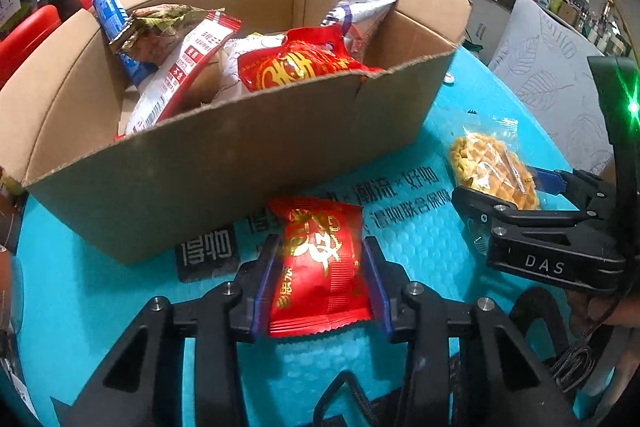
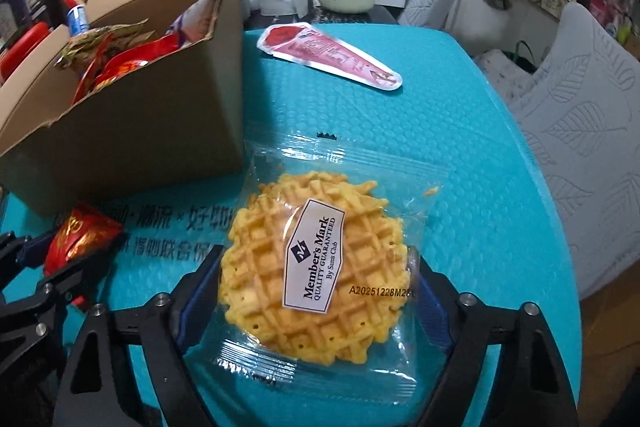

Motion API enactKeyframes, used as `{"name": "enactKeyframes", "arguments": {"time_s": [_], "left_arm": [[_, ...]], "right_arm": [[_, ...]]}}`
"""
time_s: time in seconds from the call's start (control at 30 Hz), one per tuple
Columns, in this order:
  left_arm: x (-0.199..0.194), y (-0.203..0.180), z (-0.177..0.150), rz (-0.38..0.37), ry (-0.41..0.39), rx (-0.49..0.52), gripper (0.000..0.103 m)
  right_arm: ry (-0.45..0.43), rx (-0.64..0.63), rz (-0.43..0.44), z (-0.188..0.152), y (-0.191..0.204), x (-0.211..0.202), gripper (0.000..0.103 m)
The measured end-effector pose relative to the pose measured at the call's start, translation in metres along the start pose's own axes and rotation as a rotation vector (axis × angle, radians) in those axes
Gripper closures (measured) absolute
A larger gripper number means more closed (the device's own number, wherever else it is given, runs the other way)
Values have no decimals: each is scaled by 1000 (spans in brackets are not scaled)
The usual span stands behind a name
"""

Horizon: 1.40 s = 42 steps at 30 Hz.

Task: Organize snacks
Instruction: 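Grasp the small red candy packet with the left gripper while the right gripper grasps the waffle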

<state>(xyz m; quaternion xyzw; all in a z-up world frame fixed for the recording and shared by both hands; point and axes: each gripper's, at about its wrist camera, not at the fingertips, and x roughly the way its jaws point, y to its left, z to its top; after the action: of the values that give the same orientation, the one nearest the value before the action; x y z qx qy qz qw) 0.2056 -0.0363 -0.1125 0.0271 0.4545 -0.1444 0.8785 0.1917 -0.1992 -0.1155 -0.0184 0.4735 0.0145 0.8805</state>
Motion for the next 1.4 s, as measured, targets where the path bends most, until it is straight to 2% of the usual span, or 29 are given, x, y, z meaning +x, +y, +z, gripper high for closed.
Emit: {"name": "enactKeyframes", "arguments": {"time_s": [0.17,0.4,0.8,0.9,0.97,1.17,1.23,1.3,1.4], "left_arm": [[-10,-6,-12,10,14,31,62],[-32,-17,-43,-31,48,52,62],[-57,-28,-76,-68,100,90,62],[-56,-30,-77,-58,93,96,62],[-53,-34,-74,-36,89,121,62],[-40,-41,-63,-30,79,141,57],[-40,-39,-63,-35,71,138,57],[-41,-38,-64,-29,65,139,60],[-45,-32,-65,-30,62,119,65]], "right_arm": [[8,-30,26,-8,2,-6,20],[19,-73,65,-14,0,-12,20],[50,-176,125,-68,14,-47,19],[42,-195,122,-76,18,-49,14],[42,-171,116,-77,17,-47,4],[38,-140,98,-74,19,-43,1],[36,-144,94,-74,21,-43,4],[18,-171,110,-74,24,-48,19],[15,-174,110,-74,25,-49,23]]}}
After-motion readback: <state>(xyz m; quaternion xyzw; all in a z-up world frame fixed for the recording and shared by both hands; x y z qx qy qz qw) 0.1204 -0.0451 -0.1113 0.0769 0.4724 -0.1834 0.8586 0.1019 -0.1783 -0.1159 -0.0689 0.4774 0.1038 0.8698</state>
